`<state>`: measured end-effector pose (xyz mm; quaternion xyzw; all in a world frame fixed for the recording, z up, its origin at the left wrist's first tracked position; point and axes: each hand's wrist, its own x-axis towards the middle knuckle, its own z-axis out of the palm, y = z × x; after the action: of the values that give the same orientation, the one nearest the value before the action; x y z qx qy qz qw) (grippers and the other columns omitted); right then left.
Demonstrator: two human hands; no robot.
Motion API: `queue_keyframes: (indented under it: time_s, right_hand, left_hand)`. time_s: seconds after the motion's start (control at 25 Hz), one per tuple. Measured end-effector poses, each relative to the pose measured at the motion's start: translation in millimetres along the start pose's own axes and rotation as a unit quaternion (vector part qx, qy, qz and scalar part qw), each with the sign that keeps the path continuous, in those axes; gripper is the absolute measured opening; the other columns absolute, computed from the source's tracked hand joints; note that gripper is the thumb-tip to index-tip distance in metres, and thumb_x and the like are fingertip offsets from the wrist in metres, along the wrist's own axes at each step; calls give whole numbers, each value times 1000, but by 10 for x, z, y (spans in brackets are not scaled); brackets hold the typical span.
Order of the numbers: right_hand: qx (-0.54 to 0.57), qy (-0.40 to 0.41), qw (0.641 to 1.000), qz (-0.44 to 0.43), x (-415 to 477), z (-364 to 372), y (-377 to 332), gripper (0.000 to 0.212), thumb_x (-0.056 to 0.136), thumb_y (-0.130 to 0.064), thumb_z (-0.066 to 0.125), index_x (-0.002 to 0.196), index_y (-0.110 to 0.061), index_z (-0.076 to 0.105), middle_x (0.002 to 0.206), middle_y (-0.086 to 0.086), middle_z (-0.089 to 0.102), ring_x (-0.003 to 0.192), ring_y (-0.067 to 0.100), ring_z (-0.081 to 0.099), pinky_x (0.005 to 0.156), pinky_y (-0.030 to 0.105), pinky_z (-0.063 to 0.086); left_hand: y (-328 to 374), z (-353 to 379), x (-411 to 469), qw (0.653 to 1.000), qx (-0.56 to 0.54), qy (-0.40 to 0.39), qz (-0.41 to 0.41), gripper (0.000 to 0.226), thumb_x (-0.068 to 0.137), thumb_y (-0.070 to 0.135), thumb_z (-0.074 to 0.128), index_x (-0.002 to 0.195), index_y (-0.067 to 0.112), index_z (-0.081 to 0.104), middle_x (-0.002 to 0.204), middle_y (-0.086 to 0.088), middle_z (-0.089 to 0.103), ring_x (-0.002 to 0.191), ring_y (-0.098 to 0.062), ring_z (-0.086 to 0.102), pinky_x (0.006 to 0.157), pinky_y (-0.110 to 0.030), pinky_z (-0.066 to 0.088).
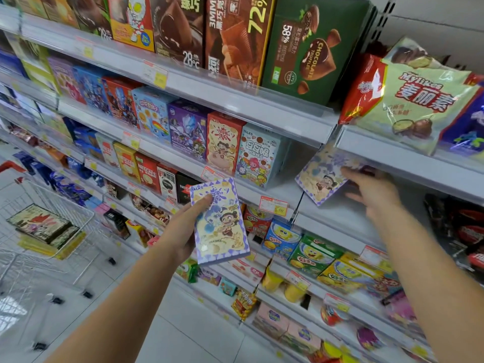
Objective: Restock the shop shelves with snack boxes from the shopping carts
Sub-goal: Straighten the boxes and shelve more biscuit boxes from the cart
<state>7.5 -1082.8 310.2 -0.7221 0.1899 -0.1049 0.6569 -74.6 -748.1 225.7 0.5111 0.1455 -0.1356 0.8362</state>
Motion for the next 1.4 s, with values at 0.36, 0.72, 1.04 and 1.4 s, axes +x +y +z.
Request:
queue_keyframes:
  time_s: [0.36, 0.72, 1.04, 1.4]
  right_hand:
    - [-86, -176, 978, -72, 53, 432, 170, 32, 89, -14, 67, 118, -18, 54, 127, 6, 61, 101, 19, 64, 77, 33, 56]
    - [-143, -37, 985, -84, -849, 352, 453, 58, 82, -63, 60, 125, -26, 50, 107, -4, 64, 94, 14, 64, 90, 45, 54]
    - [-22, -159, 983, 90, -969, -200, 457, 31, 84, -25, 71, 113, -18, 63, 99, 3, 76, 85, 22, 74, 82, 41, 57]
    - [142, -26, 990, -11, 53, -35, 164, 39, 86, -8, 70, 118, -18, 51, 104, 0, 68, 80, 12, 70, 70, 32, 55]
  left_hand:
    - [74, 76, 56, 999, 21, -15, 28, 58, 80, 43, 68, 127, 11, 61, 116, -13, 72, 104, -35, 70, 83, -47, 58]
    - [-1, 513, 114, 993, 70, -90, 17, 23, 96, 27, 60, 117, 21, 63, 90, 10, 77, 81, -8, 74, 65, -26, 59]
    - [-195, 1142, 202, 981, 130, -141, -7, 39, 89, 41, 67, 124, 24, 61, 107, 1, 71, 89, -13, 71, 79, -34, 58]
    - [60, 1043, 319, 988, 124, -92, -14, 53, 96, 49, 53, 141, 22, 48, 133, -4, 59, 116, -25, 63, 95, -43, 54]
